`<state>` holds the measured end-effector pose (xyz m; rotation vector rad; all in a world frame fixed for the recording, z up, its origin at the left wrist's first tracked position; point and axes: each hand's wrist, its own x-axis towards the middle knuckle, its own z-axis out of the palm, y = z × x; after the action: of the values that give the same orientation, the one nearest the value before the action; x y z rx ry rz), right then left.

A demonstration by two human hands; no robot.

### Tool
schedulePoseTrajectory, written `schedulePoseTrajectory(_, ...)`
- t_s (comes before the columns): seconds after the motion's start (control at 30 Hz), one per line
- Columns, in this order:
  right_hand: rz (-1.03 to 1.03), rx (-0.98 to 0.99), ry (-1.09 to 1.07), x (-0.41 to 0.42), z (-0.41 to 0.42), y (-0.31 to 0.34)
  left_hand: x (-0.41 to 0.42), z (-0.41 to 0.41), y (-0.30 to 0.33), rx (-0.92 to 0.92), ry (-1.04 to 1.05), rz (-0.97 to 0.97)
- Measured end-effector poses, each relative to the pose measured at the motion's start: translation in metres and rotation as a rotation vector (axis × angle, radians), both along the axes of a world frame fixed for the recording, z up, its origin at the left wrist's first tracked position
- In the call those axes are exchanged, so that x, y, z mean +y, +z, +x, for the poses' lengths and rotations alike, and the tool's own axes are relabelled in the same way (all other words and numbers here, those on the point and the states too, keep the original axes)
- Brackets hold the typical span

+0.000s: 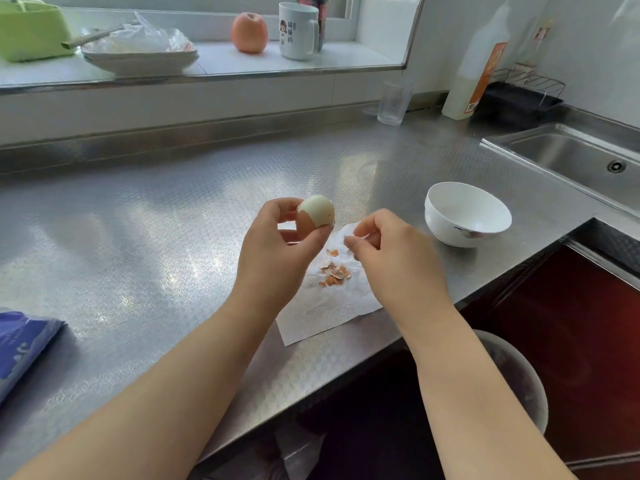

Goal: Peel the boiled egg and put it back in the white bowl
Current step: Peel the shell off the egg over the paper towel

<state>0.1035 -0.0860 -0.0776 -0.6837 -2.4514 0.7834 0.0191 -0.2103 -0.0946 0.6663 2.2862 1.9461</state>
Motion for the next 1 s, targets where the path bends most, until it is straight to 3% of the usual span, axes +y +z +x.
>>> schedulePoseTrajectory(0.17,-0.020,-0.104,0.067,0.001,-0.002,-0.006,0.000,0.000,-0.001,-0.107,-0.029,0.062)
schedulePoseTrajectory(0.33,-0.130,0.328,0.078,-0.009,-0.006,0.003,0.000,0.001,-0.001,-0.092,-0.037,0.077)
schedulePoseTrajectory(0.73,-0.018,0.402,-0.009,-0.012,-0.013,-0.007,0.003,0.007,-0.001,-0.122,-0.103,0.081)
schedulePoseTrajectory(1.0,-0.466,0.435,0.032,0.006,-0.012,0.001,0.002,0.004,-0.001,-0.262,-0.233,0.158)
